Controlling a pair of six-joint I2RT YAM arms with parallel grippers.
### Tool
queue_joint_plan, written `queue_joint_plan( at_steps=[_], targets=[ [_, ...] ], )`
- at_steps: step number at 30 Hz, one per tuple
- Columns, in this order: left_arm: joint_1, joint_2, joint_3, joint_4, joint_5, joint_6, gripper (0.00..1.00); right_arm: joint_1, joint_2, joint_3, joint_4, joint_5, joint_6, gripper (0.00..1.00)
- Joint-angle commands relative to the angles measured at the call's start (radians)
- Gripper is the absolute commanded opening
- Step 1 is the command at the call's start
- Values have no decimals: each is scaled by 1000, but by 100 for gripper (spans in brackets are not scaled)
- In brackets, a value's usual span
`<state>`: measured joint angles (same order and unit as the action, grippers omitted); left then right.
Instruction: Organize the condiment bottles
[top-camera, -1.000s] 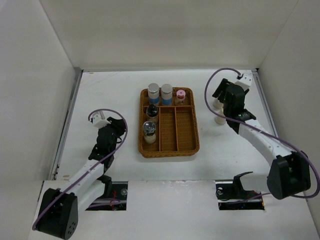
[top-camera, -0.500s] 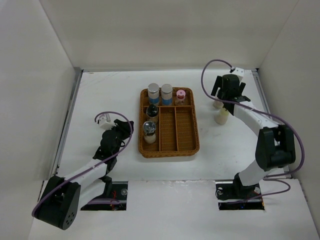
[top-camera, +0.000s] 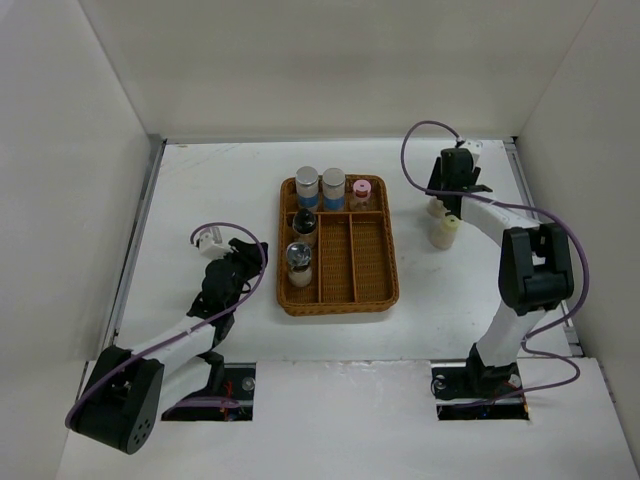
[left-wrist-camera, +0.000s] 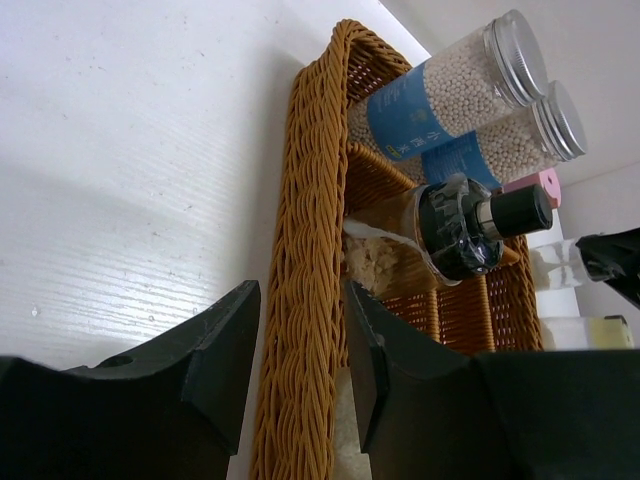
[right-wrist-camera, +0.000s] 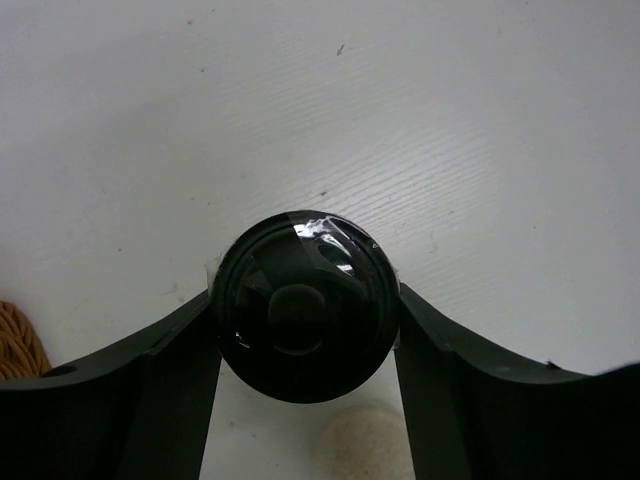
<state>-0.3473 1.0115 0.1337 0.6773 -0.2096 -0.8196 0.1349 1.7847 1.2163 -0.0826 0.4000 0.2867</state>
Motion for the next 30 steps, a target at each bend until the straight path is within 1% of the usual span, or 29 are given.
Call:
queue_joint_plan(
  at_steps=[1, 4, 7, 11, 14, 17, 19, 21, 25, 30],
  targets=[
    [-2, -1, 14, 65, 9, -7, 37, 1, -37, 34, 70, 0, 6, 57],
    [0, 1, 14, 67, 10, -9, 37, 4, -114, 11, 139, 25, 6, 51],
    [0, 1, 12, 67, 6, -7, 38, 38, -215, -17, 205, 34, -4, 50],
    [6, -1, 7, 67, 4, -12, 39, 120, -349, -58, 202, 42, -20, 49],
    [14, -10, 1, 67, -2, -15, 40, 221, -468, -145, 185, 62, -8, 48],
    [15, -8, 0, 64, -10, -18, 40, 364, -579, -222, 156, 92, 3, 46],
    [17, -8, 1, 62, -10, -18, 41, 462, -625, -257, 141, 109, 6, 46],
    [17, -8, 1, 62, -10, -19, 41, 551, -634, -273, 139, 102, 44, 46],
    [18, 1, 3, 65, -2, -24, 41, 680, -541, -235, 161, 63, 66, 47],
    [26, -16, 1, 57, -1, -24, 42, 708, -400, -182, 247, 50, 45, 47]
  ],
)
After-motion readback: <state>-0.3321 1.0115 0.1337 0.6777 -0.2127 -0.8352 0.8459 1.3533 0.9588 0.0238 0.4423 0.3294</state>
